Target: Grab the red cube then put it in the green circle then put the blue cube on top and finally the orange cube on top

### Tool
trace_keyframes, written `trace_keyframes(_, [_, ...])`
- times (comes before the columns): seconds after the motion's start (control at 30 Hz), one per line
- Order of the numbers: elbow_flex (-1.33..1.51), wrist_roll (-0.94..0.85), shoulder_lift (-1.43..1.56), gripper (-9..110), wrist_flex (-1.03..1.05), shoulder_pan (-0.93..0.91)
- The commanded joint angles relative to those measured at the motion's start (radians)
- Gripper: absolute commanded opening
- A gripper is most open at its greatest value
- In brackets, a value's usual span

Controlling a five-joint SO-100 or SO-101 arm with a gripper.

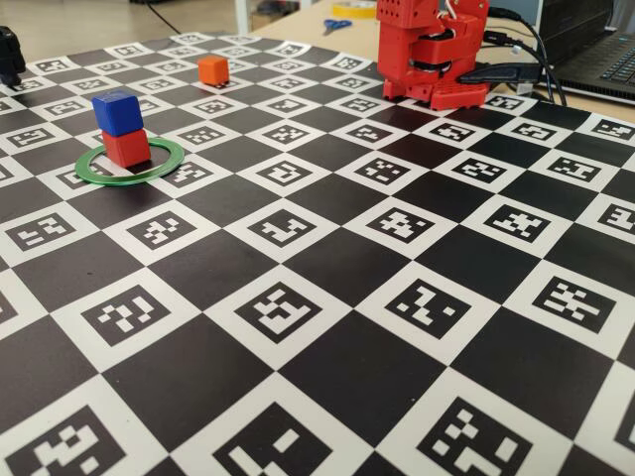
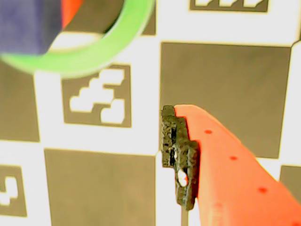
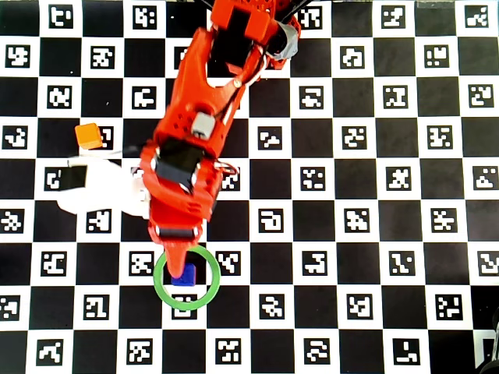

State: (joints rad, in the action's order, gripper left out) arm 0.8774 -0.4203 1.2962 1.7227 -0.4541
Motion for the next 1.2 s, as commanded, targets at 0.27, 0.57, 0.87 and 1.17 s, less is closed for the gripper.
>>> trace_keyframes(0.27, [0.109,-0.308,0.179,40,-0.034,-0.291])
trace_keyframes(0.57, [0.160,-0.591,0.158,40,-0.103,-0.489])
trace_keyframes(0.87, [0.244,-0.804,0.153,40,-0.126,-0.609])
trace_keyframes(1.17, [0.388,-0.873,0.144,40,-0.225,-0.657])
